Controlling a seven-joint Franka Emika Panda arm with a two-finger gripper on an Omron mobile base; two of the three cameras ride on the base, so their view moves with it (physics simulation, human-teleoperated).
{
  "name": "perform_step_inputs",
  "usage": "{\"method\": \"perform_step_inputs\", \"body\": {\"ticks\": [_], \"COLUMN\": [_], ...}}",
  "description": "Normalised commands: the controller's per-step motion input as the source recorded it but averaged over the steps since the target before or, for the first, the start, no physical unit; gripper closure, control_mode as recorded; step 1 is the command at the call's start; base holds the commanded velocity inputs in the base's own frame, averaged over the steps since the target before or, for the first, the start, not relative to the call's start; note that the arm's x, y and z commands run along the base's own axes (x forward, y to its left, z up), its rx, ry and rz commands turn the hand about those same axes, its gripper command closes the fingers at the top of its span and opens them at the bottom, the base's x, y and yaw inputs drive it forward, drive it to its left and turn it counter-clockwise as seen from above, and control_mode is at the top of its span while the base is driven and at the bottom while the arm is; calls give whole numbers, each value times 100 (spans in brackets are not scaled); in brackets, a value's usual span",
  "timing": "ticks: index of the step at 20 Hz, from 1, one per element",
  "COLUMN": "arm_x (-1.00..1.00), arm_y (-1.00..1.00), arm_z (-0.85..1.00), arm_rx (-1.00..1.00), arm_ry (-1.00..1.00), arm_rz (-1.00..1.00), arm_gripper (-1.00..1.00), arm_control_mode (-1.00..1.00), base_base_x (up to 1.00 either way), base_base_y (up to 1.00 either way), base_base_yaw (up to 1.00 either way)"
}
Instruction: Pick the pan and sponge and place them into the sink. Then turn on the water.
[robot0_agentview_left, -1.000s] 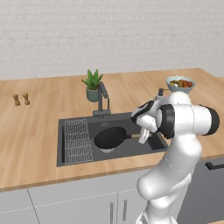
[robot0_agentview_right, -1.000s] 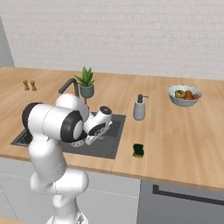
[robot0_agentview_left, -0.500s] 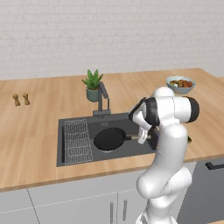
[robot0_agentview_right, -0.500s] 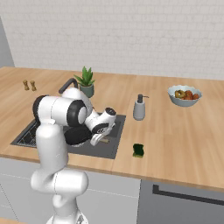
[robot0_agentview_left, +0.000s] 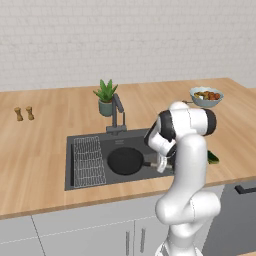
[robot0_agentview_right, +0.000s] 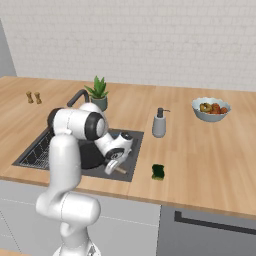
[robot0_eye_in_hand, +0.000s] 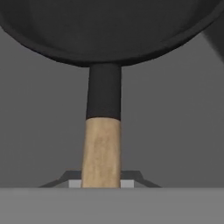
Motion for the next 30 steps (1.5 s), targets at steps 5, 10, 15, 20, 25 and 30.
{"method": "perform_step_inputs", "body": {"ticks": [5,10,15,20,25,30], "arm_x": [0,0,0,0,-7,-12], "arm_y": [34,21,7,0,0,-18], "arm_z": [-19,0,0,0,17,55], "arm_rx": [-5,-3,0,0,0,0], "arm_ry": [0,-1,-7,-16,-11,-7], "arm_rz": [0,0,0,0,0,0], "arm_gripper": [100,100,100,-100,-100,-100], "arm_control_mode": [-100,-100,-100,-100,-100,-100], "base_base_x": [0,0,0,0,0,0], "base_base_y": [0,0,0,0,0,0], "base_base_yaw": [0,0,0,0,0,0]}}
